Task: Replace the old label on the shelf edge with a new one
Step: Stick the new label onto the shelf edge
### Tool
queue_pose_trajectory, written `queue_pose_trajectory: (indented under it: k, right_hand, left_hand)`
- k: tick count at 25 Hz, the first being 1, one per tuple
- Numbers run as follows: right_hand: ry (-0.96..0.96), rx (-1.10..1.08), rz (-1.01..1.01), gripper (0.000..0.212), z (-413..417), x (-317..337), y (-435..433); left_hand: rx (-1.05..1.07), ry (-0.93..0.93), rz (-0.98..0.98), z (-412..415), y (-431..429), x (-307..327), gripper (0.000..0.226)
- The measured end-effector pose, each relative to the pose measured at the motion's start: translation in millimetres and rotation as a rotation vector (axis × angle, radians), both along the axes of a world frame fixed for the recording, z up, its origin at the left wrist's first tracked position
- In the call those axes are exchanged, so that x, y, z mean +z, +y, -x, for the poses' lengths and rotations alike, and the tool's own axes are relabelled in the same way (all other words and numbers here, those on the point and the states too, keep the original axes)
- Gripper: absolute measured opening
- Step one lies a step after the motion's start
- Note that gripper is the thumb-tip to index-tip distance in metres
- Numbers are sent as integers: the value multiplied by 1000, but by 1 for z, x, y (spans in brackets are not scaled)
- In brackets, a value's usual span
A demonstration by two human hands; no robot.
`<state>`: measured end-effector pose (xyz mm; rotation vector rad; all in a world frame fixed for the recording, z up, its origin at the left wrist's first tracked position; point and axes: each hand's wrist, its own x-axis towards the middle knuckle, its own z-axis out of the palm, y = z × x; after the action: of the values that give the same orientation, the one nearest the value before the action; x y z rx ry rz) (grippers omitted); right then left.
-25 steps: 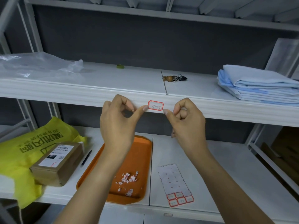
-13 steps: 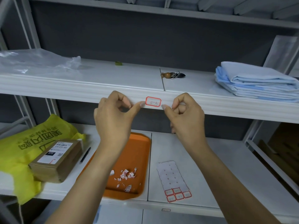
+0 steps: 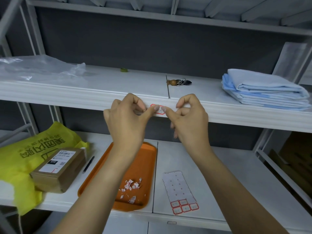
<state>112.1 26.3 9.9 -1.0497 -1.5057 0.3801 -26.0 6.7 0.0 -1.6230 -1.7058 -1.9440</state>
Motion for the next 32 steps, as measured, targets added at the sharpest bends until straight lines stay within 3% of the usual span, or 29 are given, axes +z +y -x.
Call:
queue_pose_trajectory:
  k: [10,18,32]
  right_hand:
    - [25,24,2,29,2,3,-3]
    - [40,20,18,27,10,9,-4]
    - [58,34,59,24,5,10,-6]
  left_hand:
    - [44,33,0,2,0,1,36]
    - [-36,-120,33,10,0,4,39]
    - [133,26,121,0,3,12,45]
